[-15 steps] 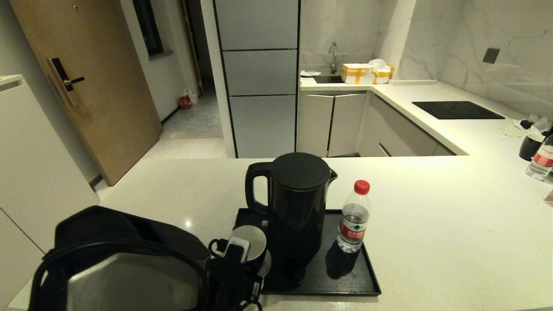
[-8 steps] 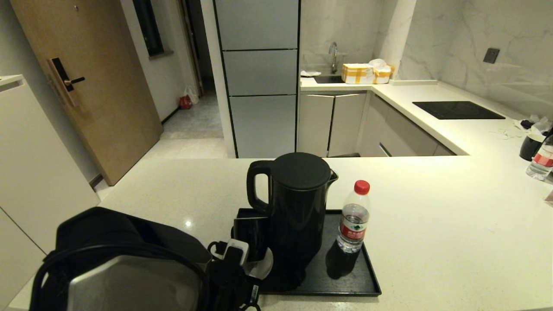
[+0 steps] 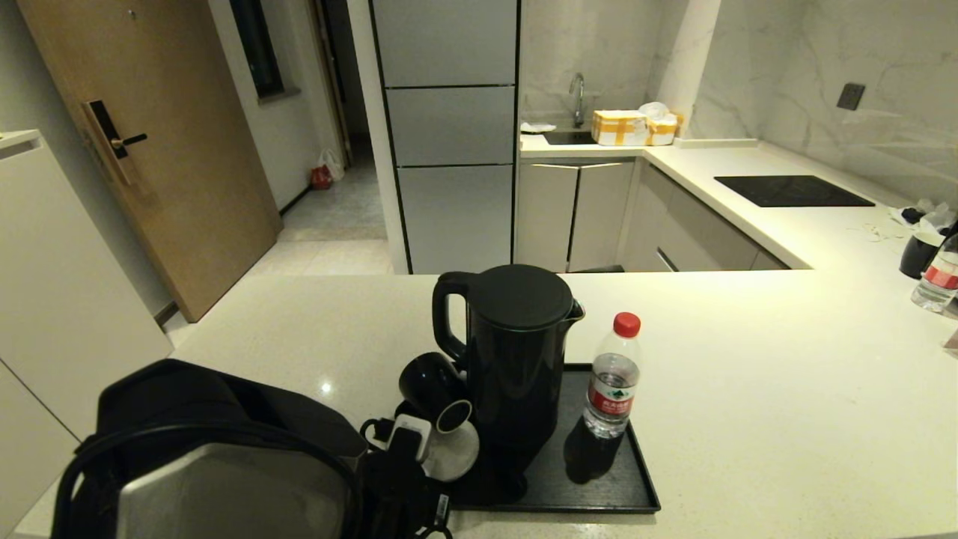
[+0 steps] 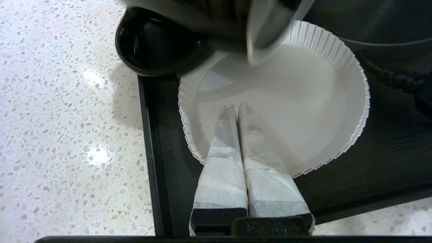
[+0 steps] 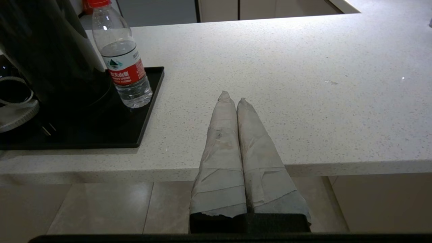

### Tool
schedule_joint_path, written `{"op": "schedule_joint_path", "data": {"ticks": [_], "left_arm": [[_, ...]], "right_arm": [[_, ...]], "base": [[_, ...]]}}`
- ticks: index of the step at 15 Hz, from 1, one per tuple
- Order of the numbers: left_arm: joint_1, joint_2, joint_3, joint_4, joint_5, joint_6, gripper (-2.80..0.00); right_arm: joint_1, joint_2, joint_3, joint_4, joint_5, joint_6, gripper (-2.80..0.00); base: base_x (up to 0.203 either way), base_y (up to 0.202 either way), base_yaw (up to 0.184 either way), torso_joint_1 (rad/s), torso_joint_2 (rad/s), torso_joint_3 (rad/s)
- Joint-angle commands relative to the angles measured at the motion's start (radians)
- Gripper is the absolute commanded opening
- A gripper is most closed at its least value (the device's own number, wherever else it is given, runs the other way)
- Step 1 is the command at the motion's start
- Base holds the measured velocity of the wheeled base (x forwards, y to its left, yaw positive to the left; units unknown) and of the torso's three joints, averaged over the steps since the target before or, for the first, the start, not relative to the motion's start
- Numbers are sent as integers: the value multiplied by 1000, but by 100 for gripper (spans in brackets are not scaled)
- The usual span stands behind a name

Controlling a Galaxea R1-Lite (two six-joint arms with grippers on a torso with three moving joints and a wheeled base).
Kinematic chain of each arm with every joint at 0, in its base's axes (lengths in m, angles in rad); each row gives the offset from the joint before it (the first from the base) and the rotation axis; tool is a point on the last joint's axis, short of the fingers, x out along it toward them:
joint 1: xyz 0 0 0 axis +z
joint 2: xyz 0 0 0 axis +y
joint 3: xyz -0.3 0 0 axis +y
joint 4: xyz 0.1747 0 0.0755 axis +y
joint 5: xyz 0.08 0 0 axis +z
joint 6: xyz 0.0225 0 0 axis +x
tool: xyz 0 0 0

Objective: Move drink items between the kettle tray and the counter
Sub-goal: Return the tea cup to its original position

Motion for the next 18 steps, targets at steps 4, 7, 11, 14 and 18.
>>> {"op": "schedule_joint_path", "data": {"ticks": [4,7,11,14,18], "left_arm": [[-1,2,2,-8,3,-1,-280],[-1,2,2,-8,3,-2,-280],[0,-34,16,-8,2,-11,-280],[11,-196,62,-8,-1,-15,-280],[22,-304,122,-8,17,-1,-280]], "right_arm": [[0,0,0,1,0,0,-280],[0,0,0,1,0,0,-280],[0,2,0,1,0,0,-280],[0,0,0,1,0,0,-280],[0,2,0,1,0,0,-280]], "base": [[0,0,0,0,0,0],[0,0,0,0,0,0],[0,0,0,0,0,0],[0,0,0,0,0,0],[0,0,0,0,0,0]]}}
